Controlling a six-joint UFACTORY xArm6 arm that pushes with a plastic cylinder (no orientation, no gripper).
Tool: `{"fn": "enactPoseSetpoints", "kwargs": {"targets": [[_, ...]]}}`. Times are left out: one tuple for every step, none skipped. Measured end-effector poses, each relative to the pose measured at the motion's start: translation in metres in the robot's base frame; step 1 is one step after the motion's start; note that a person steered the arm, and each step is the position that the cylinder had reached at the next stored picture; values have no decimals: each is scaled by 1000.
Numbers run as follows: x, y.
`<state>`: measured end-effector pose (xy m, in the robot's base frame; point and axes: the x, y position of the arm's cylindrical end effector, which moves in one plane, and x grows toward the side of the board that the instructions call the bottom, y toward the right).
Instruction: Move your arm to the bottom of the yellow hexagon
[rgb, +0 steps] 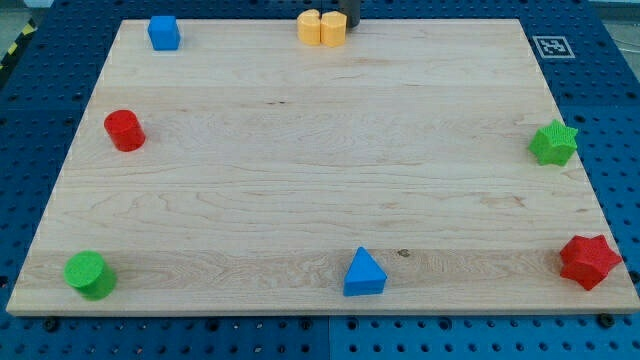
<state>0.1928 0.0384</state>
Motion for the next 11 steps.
{"fn": "enactPoseSetpoints", "kwargs": {"targets": [[5,14],[24,26],[41,26],[49,26],[56,21],[59,16],[59,16],[59,13],[59,11],[65,9],[70,7]]}}
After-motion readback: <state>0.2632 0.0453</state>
